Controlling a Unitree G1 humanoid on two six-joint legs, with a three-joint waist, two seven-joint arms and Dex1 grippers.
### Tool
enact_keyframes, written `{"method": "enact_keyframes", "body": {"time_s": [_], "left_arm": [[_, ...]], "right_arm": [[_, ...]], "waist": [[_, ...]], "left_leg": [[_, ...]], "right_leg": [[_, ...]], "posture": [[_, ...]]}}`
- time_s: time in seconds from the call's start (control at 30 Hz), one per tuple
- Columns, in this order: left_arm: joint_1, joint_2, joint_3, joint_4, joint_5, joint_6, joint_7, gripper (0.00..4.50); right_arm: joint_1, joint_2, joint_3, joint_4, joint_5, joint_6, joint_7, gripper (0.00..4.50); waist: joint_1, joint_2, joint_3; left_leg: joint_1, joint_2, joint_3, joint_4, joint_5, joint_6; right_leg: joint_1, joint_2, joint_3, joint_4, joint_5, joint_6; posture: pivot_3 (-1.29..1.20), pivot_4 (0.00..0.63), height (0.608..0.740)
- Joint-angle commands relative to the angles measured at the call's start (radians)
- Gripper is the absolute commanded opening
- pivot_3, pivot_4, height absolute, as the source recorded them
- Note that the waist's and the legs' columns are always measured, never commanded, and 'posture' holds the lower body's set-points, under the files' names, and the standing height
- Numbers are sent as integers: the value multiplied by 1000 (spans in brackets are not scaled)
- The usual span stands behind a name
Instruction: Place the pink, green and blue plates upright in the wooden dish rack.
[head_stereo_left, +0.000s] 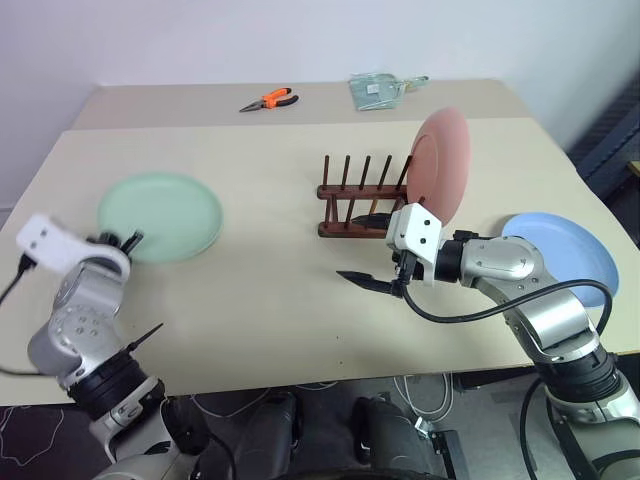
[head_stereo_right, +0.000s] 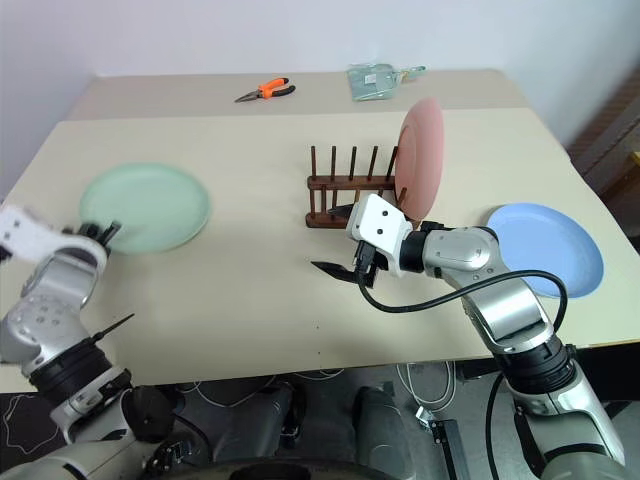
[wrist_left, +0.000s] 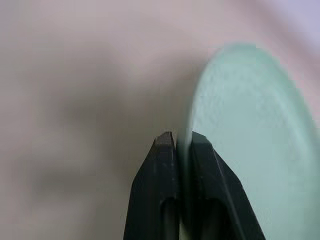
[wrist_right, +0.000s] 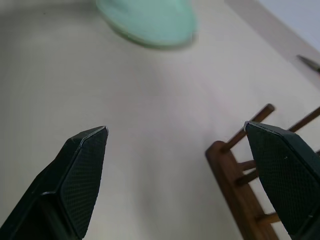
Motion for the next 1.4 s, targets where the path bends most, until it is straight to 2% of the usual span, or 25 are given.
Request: {"method": "enact_keyframes", "body": {"time_s": [0.03, 0.17, 0.27, 0.43, 0.53, 0.57, 0.73, 0.77, 0.83, 0.87, 0.93, 1.03, 1.13, 1.23, 1.27, 1.4], "left_arm": [[-59, 52, -164, -85, 2, -100, -135, 117], [-145, 87, -314, -128, -13, -127, -236, 117], [-200, 88, -405, -153, -19, -108, -269, 117], [-218, 50, -485, -186, -42, -112, -292, 117], [-207, 33, -513, -192, -32, -119, -286, 0], [-204, 28, -515, -194, -34, -117, -283, 0], [-170, 9, -507, -193, -63, -119, -294, 0], [-171, -1, -498, -189, -67, -123, -288, 769], [-181, -20, -477, -179, -74, -133, -275, 1515], [-189, -29, -462, -174, -77, -144, -265, 2074], [-225, -63, -388, -146, -100, -205, -217, 3070], [-241, -50, -314, -57, -25, -336, -157, 3070], [-186, 46, -376, 27, 112, -420, -213, 3070], [-58, 168, -534, 50, 226, -481, -387, 3070], [-6, 209, -590, 40, 245, -499, -464, 3070], [164, 300, -707, -52, 178, -490, -721, 3070]], "right_arm": [[-31, 28, 23, -60, -68, -50, -47, 4500], [-125, 77, 103, -8, -239, -156, -117, 4500], [-227, 94, 175, 117, -449, -287, -213, 4500], [-302, 103, 255, 299, -681, -447, -319, 4500], [-307, 105, 264, 356, -773, -498, -371, 3655], [-304, 109, 259, 364, -783, -507, -375, 3252], [-292, 106, 233, 368, -893, -540, -452, 715], [-289, 107, 226, 369, -902, -544, -461, 165], [-283, 110, 213, 369, -915, -556, -478, 0], [-279, 110, 206, 367, -916, -564, -484, 0], [-262, 114, 176, 354, -883, -586, -495, 0], [-198, 158, 73, 291, -685, -569, -448, 0], [-121, 233, -48, 175, -369, -461, -345, 0], [-81, 266, -160, 76, -118, -291, -279, 0], [-79, 276, -204, 51, -30, -214, -278, 0], [-63, 255, -324, -40, 283, 56, -258, 0]], "waist": [[-2, 0, 0], [-6, 0, 0], [-11, 0, 0], [-19, 0, 0], [-28, 0, 0], [-28, 0, 0], [-33, 0, 0], [-32, 0, 0], [-27, 0, 0], [-25, 0, 1], [-26, 0, 1], [-29, 0, 1], [-33, 0, 1], [-33, 1, 1], [-32, 1, 1], [-28, 1, 2]], "left_leg": [[0, 0, 0, 0, 0, 0], [0, 0, 1, -2, 0, -1], [0, 0, 1, -2, 1, -2], [0, 0, 1, -3, 5, -8], [0, 0, 1, -2, 7, -6], [0, 0, 1, -3, 7, -6], [0, 1, 1, -3, 8, -7], [0, 1, 1, -3, 8, -7], [0, 1, 1, -3, 8, -7], [0, 1, 1, -3, 8, -7], [0, 0, 0, -2, 8, -6], [0, 1, 0, -3, 8, -6], [1, 1, 0, -5, 8, -6], [1, 1, 0, -5, 7, -5], [1, 1, 0, -5, 4, 0], [1, 1, 0, -3, 1, 0]], "right_leg": [[0, 0, 0, 0, 0, 0], [-1, 0, 1, 0, 0, 0], [-1, 2, 1, 1, 0, 0], [-2, 3, 1, 1, 0, 0], [-1, 3, 1, 1, 0, 1], [-2, 4, 1, 1, 0, 1], [-3, 5, 1, 2, 0, 1], [-2, 5, 1, 2, 0, 1], [-2, 5, 1, 2, 0, 1], [-2, 5, 1, 2, 0, 1], [-1, 4, 1, 1, 0, 1], [-1, 5, 1, 1, 0, 1], [-1, 6, 1, 1, 0, 0], [-1, 6, 2, 1, 0, 0], [-1, 5, 2, 1, 0, 0], [-1, 0, 3, 1, -1, -3]], "posture": [[0, 150, 719], [0, 150, 719], [0, 150, 719], [0, 150, 719], [0, 150, 719], [0, 150, 719], [0, 150, 719], [0, 150, 719], [0, 150, 719], [0, 150, 719], [0, 150, 719], [0, 150, 719], [0, 150, 719], [0, 150, 719], [0, 150, 719], [0, 150, 719]]}}
